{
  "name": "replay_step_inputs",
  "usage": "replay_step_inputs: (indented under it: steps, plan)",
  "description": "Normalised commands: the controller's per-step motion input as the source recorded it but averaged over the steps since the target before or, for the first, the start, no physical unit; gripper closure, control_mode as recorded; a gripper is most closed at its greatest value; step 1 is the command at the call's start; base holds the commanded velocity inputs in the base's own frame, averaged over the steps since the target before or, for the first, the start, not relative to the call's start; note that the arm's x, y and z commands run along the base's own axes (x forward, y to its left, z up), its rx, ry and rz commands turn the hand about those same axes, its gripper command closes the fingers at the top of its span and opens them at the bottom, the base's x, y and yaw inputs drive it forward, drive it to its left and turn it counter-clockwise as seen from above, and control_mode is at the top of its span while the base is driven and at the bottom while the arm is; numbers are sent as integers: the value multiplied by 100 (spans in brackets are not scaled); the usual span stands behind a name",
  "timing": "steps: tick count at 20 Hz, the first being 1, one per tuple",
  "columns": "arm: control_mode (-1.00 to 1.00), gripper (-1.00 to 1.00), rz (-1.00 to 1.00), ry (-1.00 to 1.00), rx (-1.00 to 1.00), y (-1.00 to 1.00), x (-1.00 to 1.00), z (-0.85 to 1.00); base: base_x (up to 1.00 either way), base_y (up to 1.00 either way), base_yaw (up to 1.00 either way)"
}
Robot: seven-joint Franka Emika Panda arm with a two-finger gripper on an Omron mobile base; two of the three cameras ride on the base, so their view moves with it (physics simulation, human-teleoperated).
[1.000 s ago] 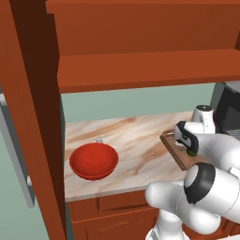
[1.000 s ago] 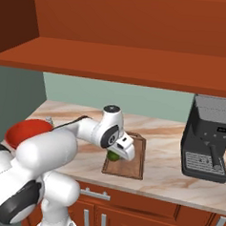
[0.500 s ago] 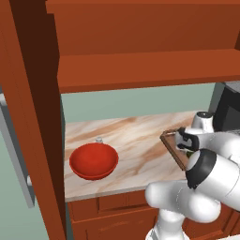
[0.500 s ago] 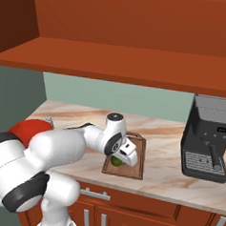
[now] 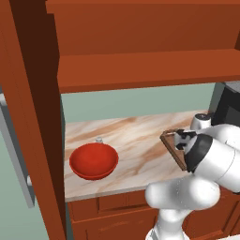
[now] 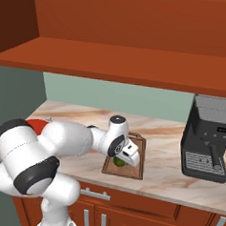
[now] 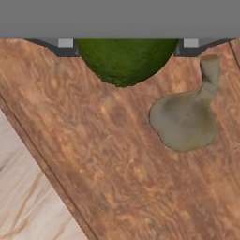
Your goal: Open the cabinet. Place the bowl and condiment on the counter. Then place the lime and garlic on the cutting board.
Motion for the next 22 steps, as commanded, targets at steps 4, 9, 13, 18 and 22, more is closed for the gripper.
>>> replay_step_inputs:
  steps: [4, 9, 13, 18, 22]
  plan:
    - [-100, 100, 0, -1, 0, -9, 14, -18, 0, 0, 0]
    - [-100, 100, 0, -1, 0, -1, 13, -25, 0, 0, 0]
    - [-100, -100, 0, -1, 0, 0, 13, -12, 0, 0, 0]
    - [-100, -100, 0, -3, 0, 0, 0, 7, 0, 0, 0]
    - [-100, -100, 0, -1, 0, 3, -1, 26, 0, 0, 0]
